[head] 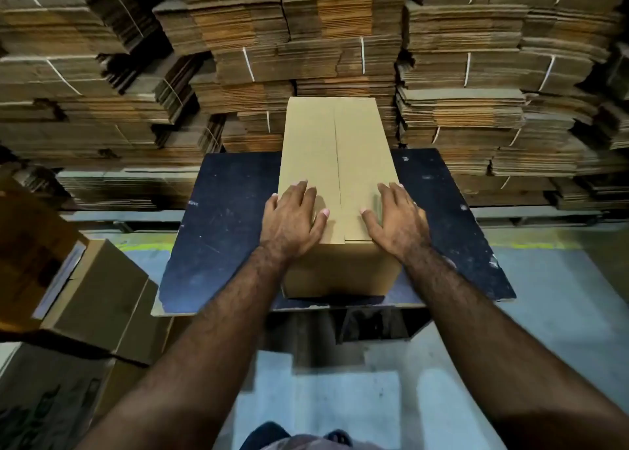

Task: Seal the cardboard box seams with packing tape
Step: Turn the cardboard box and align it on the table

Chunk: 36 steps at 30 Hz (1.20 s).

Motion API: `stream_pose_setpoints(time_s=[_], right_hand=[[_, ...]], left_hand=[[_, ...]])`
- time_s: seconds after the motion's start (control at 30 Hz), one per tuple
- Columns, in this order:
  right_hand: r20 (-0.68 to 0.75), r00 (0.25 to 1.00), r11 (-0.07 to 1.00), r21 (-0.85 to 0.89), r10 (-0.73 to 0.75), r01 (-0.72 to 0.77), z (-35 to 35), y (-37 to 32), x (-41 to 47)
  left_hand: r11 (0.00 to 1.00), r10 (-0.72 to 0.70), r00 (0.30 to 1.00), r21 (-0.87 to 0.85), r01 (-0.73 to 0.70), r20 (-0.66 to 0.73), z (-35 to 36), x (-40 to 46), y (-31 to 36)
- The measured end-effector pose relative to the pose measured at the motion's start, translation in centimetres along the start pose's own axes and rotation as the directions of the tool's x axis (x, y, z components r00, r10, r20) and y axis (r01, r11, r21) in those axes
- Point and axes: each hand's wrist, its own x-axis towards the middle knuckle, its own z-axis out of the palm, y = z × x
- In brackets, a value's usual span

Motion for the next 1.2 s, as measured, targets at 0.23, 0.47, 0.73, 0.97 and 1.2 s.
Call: stream_pose_setpoints(time_s=[0.23,0.47,0.73,0.97,1.2], right_hand=[[0.108,0.993,0.999,-0.025,0.038,-0.036,1.9,0.5,7.8],[0.113,0.987,0.993,-0.063,0.111,-0.105,2.9,0.0,15.5],[0.038,0.986,0.983,-0.103,0.160,-0.155,4.1,-0.7,19.3],[-0.034,0.910,0.907,-0.062,0.414,-0.415,4.2,-0.9,20.3],[0.116,0.844,0.851,-0.018,0.523,-0.525,3.6,-2.1,18.2]], left_hand=[[0.999,-0.035,0.995,-0.015,0.037,0.093,1.7,6.3,-2.6],[0.996,-0.024,0.995,-0.089,0.032,0.096,2.9,15.1,-6.0],[0.993,0.004,0.998,-0.117,0.004,0.069,4.2,20.0,-8.2],[0.994,-0.003,0.998,-0.111,0.011,0.069,4.4,20.9,-8.5],[0.998,-0.023,0.989,-0.052,0.031,0.143,4.0,19.9,-8.6]])
